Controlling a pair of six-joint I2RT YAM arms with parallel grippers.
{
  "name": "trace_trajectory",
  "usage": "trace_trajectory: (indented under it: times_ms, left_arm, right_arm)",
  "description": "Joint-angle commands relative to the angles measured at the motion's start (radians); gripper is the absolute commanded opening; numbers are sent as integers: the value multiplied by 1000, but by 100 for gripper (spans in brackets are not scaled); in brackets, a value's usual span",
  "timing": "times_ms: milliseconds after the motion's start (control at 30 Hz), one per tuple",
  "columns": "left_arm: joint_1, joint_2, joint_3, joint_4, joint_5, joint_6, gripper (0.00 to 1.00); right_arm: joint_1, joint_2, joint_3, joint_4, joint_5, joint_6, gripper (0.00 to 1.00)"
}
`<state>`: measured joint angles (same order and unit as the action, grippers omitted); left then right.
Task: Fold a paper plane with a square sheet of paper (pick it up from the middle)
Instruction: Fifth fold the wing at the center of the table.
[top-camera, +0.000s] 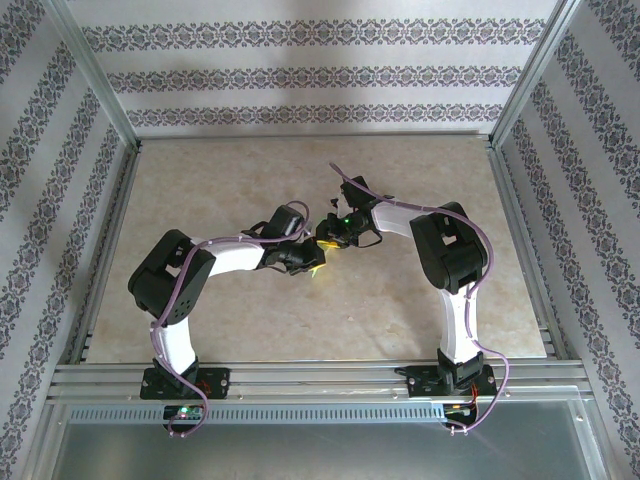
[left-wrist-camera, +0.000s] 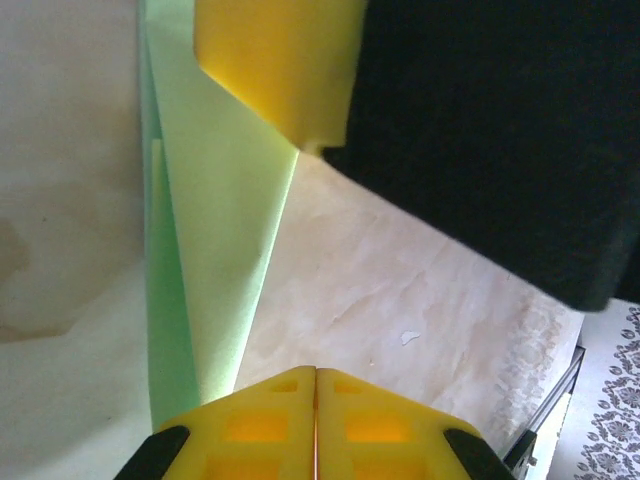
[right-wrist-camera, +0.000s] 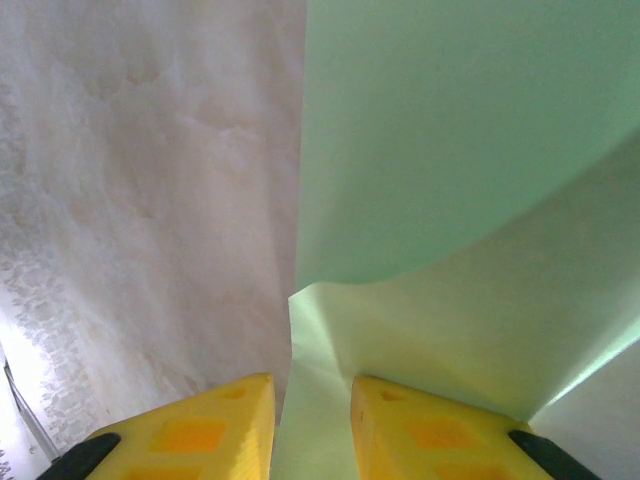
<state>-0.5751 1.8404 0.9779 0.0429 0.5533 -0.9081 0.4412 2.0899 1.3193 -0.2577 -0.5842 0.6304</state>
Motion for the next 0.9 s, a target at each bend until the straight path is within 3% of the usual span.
trace_trajectory:
  times_ms: [0, 867]
  left_arm:
    - [-8, 11, -14, -31, -27, 15, 8]
    - [-7, 37, -56, -17, -44, 10, 7]
  right_arm:
    - [-9, 55, -9, -77, 90, 3, 31]
    - [-9, 57, -6, -85, 90, 2, 31]
